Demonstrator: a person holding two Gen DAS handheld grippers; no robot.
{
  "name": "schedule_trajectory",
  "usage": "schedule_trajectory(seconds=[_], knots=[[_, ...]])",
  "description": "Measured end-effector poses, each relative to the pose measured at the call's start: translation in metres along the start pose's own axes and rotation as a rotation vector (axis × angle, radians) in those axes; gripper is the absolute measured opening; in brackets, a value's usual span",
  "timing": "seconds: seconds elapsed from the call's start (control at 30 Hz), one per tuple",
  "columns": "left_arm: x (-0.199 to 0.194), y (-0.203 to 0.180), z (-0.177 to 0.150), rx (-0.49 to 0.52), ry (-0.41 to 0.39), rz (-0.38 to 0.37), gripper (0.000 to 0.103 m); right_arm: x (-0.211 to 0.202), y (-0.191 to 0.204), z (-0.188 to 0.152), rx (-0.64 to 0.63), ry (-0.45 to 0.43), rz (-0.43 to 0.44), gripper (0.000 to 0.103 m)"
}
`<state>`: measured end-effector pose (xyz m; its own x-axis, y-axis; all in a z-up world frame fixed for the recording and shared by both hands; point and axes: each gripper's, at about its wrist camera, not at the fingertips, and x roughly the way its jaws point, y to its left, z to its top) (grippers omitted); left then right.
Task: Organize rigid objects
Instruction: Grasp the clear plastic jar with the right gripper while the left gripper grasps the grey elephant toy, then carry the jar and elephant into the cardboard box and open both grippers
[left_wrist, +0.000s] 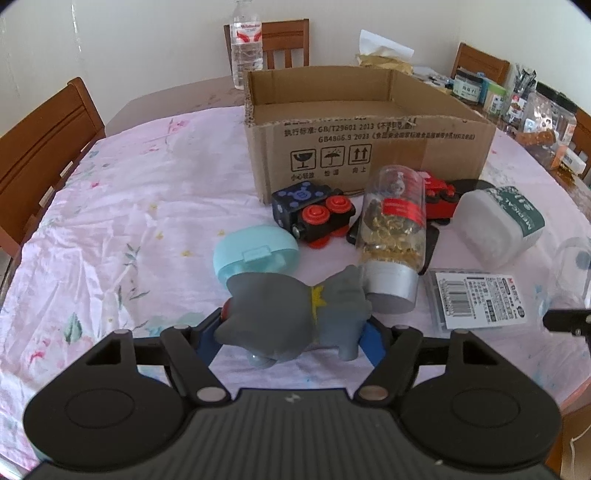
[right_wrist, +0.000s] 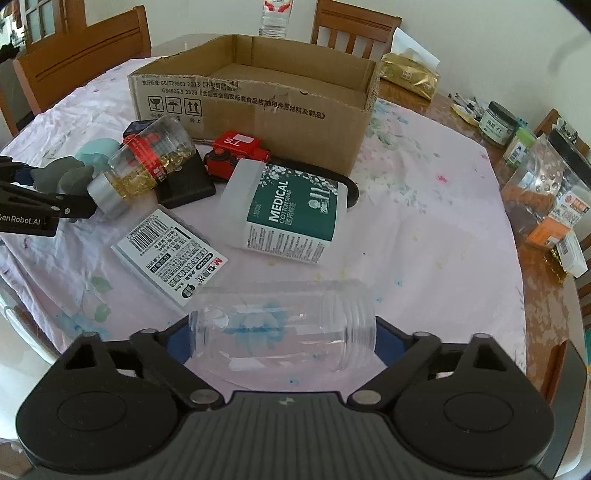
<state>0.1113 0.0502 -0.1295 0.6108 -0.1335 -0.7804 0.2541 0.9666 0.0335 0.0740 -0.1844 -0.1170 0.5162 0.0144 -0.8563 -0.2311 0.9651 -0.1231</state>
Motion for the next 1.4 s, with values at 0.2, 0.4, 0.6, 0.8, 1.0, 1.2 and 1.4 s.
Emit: schedule_trajectory(seconds=[0.2, 0.4, 0.6, 0.8, 1.0, 1.2, 1.4], knots=[[-0.007, 0.006, 0.005, 0.008, 0.031, 0.001, 0.073, -0.003, -0.008, 0.008, 0.02, 0.013, 0.038, 0.093], [-0.023, 0.012, 0.024, 0.029, 0.067, -0.009, 0.073, -0.019, -0.02, 0.022, 0.019, 0.001, 0.075, 0.093], [-0.043, 0.017, 0.062, 0.065, 0.062, -0.033, 0.073, -0.037, -0.036, 0.052, 0.031, -0.048, 0.099, 0.093], [-0.046, 0.013, 0.113, 0.145, 0.02, -0.068, 0.073, -0.052, -0.045, 0.092, 0.035, -0.114, 0.117, 0.093], [-0.024, 0.012, 0.164, 0.18, -0.04, -0.094, 0.073, -0.052, -0.05, 0.13, 0.063, -0.164, 0.111, 0.093], [0.013, 0.01, 0.209, 0.199, -0.062, -0.119, 0.073, -0.041, -0.051, 0.16, 0.102, -0.173, 0.078, 0.093], [0.058, 0.011, 0.241, 0.211, -0.052, -0.126, 0.074, -0.032, -0.051, 0.181, 0.129, -0.152, 0.039, 0.093]])
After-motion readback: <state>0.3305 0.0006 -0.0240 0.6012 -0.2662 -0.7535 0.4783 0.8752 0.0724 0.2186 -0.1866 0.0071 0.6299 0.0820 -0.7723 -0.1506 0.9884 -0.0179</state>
